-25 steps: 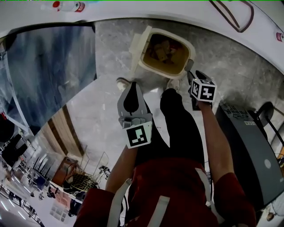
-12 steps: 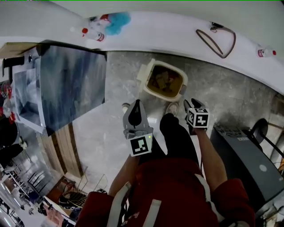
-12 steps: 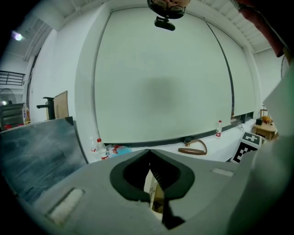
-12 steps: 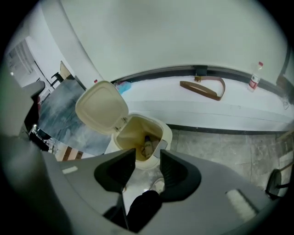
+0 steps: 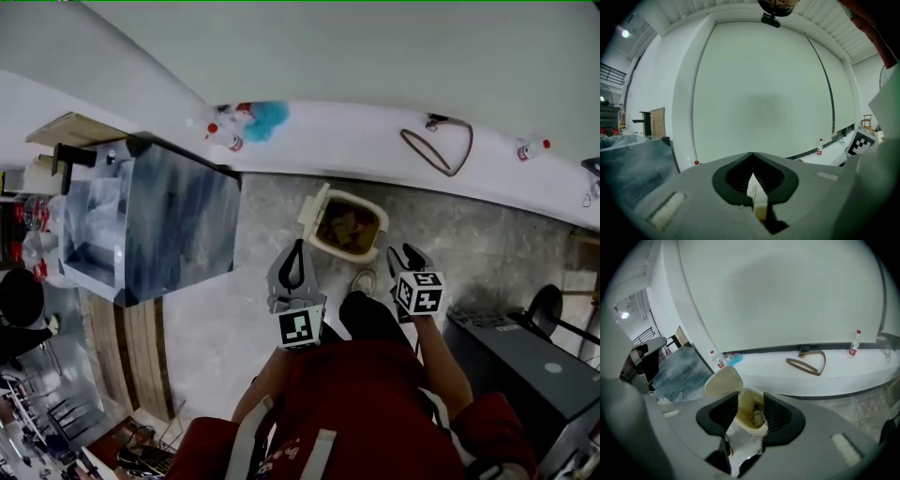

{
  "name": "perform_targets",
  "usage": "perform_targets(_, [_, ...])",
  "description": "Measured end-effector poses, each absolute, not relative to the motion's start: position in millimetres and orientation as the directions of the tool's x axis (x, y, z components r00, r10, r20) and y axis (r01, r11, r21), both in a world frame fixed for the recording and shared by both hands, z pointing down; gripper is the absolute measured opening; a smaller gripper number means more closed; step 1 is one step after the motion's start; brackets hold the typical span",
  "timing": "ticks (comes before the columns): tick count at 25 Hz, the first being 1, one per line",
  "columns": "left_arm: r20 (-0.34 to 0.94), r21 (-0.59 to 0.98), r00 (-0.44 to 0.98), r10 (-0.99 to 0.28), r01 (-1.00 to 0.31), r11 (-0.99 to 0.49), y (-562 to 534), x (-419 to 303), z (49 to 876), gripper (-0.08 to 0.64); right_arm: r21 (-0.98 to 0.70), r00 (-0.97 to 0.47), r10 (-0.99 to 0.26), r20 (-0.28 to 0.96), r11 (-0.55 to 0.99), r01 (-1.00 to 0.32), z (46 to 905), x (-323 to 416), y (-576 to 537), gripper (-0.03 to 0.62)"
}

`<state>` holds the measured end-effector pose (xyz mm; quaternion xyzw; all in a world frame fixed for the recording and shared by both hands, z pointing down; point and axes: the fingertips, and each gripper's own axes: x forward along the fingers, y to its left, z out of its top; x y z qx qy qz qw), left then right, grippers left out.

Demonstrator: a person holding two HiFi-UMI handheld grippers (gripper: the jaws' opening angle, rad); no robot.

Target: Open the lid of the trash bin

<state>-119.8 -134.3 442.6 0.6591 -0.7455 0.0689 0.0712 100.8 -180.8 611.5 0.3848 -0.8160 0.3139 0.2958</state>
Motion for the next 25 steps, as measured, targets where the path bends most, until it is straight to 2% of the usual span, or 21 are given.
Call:
perform_targets(11, [0.122, -0.01, -0.075, -0.99, -0.997, 0.074, -144.9, -114.0, 361.4, 0.006, -0.152, -0.633, -0.591, 0.499, 0.66, -0.736, 465.3, 77.7, -201.5, 0.173])
perform_targets(19, [-0.013, -0.045, -0.032, -0.999, -0.998, 0.032, -152.2, -112.1, 282.2, 0.005, 0.022, -0.626, -0.75, 0.216, 0.644, -0.764, 322.4, 85.9, -230.0, 0.173])
perform_targets(25, [-0.103, -0.06, -0.009, -0.995, -0.998, 0.015, -152.6, -106.3, 228.6, 0.005, 0.097, -0.597, -0.802, -0.01, 0.594, -0.799, 230.0, 100.3, -232.4, 0.173])
